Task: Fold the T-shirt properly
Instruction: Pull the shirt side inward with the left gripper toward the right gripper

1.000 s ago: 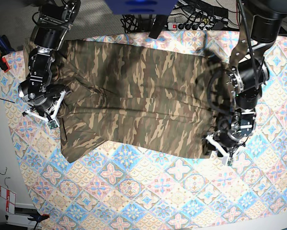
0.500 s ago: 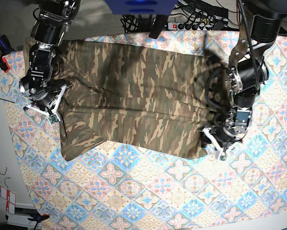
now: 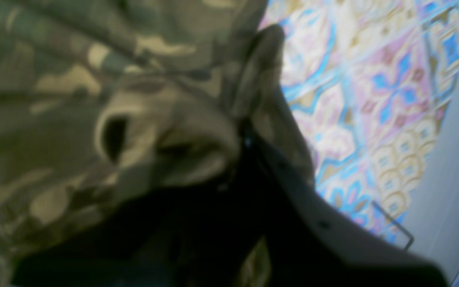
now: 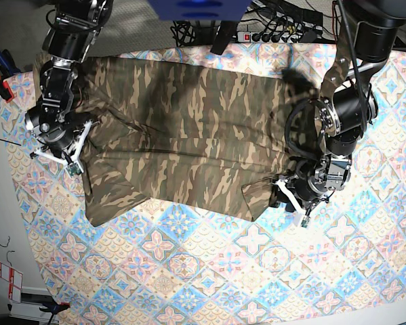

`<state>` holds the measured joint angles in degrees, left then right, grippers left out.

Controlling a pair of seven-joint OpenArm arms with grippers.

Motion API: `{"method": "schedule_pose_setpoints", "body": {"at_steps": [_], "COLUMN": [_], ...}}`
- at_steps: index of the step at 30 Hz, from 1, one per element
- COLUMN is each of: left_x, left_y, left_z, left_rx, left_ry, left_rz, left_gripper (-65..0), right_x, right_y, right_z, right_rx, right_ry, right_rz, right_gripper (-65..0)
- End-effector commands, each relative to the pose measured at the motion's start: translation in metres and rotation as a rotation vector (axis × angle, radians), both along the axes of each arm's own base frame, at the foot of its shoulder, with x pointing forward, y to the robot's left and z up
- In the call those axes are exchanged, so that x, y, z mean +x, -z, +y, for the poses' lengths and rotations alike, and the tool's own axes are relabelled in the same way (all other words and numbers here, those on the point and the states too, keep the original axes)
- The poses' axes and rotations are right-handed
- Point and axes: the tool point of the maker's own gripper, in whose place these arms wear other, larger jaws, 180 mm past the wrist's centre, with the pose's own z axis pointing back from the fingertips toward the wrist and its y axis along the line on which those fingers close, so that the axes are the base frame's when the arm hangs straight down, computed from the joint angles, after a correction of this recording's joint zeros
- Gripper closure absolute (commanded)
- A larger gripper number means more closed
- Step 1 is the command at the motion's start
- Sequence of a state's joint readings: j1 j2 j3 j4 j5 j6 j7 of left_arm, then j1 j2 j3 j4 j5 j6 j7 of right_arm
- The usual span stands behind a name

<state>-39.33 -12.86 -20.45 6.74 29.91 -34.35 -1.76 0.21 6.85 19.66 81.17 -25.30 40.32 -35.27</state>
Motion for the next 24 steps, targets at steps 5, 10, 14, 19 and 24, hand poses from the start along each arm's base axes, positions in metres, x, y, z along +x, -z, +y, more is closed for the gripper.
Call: {"method": "schedule_pose_setpoints", "body": {"at_steps": [5,10,14,19,24], "left_x": [0.014,0.023,0.032,0.031,0.030], "left_y": [-0.014,-0.023,-0.040,-0.039,-0.039], "left_z": [0.005,-0.016,-0.031,-0.031,-0.039], "left_rx": [-0.002,-0.073,-0.165,-0.170,-0.168], "left_ry": [-0.014,-0.014,0.005,0.001,0.020], "left_rz": [-0.033,-0.020,-0.040,-0.039,-0.036], "left_gripper": [-36.0,-39.6,-39.3,-39.3,-39.3], "right_x": [0.014,0.013,0.015,0.012,0.013], "right_y": [-0.015,-0.012,-0.012,-0.008,-0.007], "right_z": [-0.005,-0.005,0.002,0.009,0.011], "right_rx": [-0.013,-0.009,-0.010,-0.031,-0.027], "right_ry": [0.002,0.003,-0.022,-0.048,-0.048], "right_rz": [-0.052,-0.045,-0.043,-0.003,0.000], "right_gripper": [-0.7,-0.7,-0.7,-0.7,-0.7]}}
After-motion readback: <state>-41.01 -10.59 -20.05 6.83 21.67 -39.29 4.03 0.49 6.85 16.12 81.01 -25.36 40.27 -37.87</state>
